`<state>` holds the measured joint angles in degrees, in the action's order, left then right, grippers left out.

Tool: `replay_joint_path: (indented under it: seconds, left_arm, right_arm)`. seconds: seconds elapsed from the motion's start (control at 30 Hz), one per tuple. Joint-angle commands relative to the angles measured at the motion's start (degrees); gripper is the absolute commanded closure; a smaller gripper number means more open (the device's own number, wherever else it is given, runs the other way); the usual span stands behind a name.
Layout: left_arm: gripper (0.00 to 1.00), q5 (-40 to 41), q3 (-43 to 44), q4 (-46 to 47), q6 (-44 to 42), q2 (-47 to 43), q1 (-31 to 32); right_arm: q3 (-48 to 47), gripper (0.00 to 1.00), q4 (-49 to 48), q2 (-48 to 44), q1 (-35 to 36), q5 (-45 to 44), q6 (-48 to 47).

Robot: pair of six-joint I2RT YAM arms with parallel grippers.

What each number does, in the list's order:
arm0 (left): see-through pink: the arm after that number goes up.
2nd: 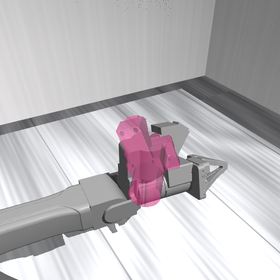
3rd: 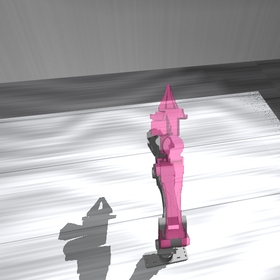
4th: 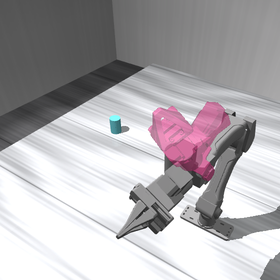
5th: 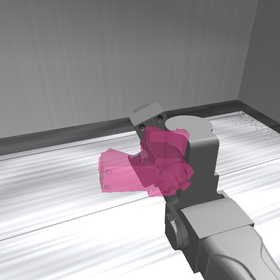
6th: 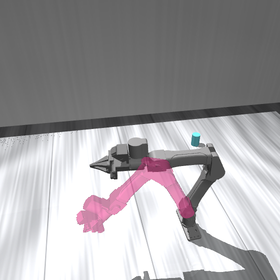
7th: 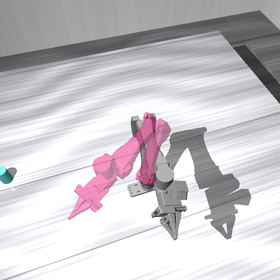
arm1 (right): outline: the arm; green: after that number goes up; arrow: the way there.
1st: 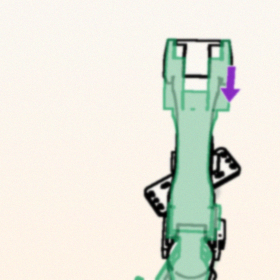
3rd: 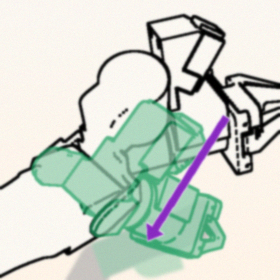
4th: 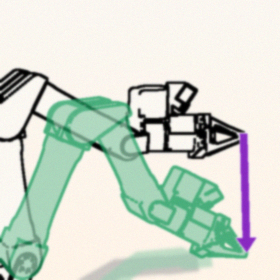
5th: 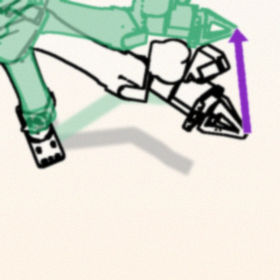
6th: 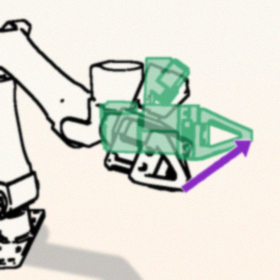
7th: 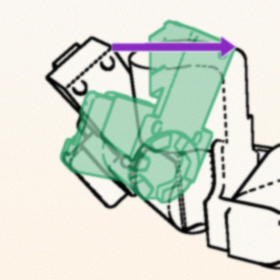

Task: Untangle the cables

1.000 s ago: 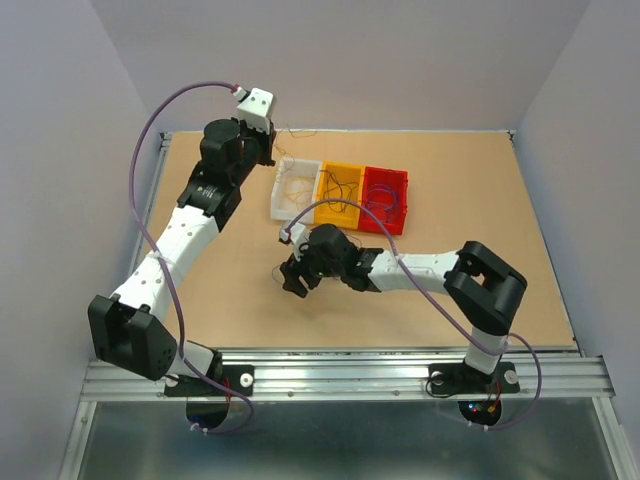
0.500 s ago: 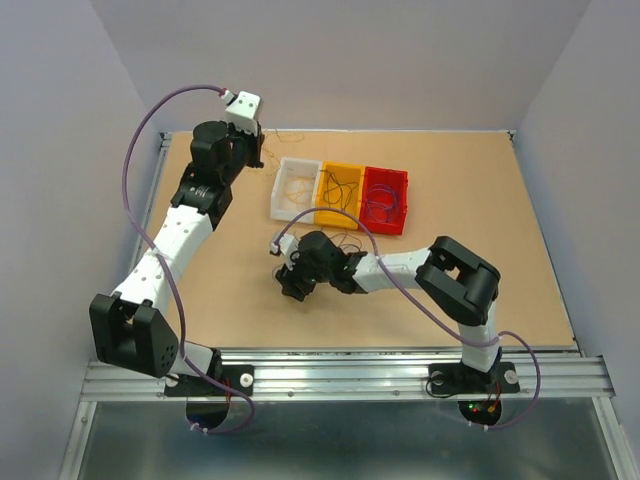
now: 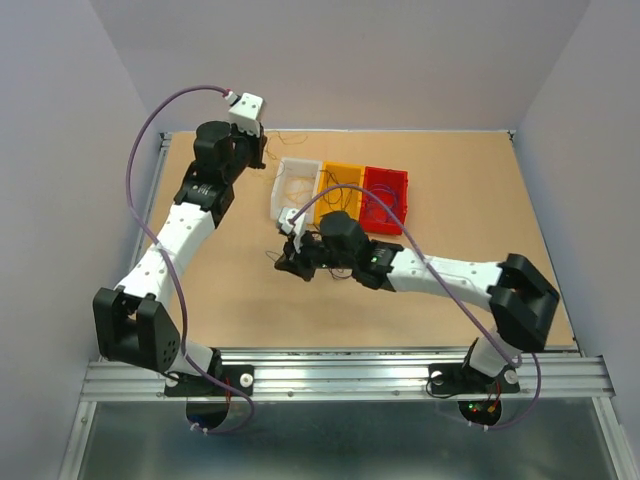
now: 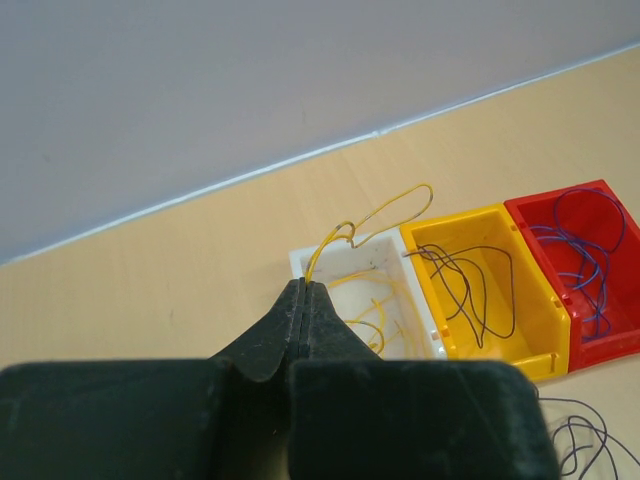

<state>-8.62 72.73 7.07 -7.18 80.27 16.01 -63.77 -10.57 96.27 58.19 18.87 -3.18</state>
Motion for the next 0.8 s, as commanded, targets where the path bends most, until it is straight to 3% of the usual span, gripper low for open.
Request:
replay_joint_path:
  seconds: [0.0,0.23,0.43,0.57,0.77]
  left_arm:
    - [1.00,-0.87,-1.27,2.42,0.32,1.03,-0.19]
    - [1.00,-2.10,-4.44,6.63,2.78,3.75,-0.36]
    - [1.00,-6.66,-2.42,10.51,5.51,10.33,-1.07]
    - [1.00,-9.04,3.10,7.97,6.65,15.69,-1.16]
    - [1.00,-10.18,3.91,8.14,6.92,18.95,-1.07]
  right_arm:
    - [-0.12,0.99,-2.88,-9.41,0.34,1.09,5.09]
    - [-1.97,1.00,-2.88,-22.16,0.25,-17.54,8.37]
    - [-4.34,1.00,-2.88,-25.34,0.25,-24.14,7.13]
    - [-5.14,1.00,-2.70,-27.10,0.25,-26.95,7.05]
    - [-3.56,0.99,-2.79,-28.68,0.25,-33.28,6.43]
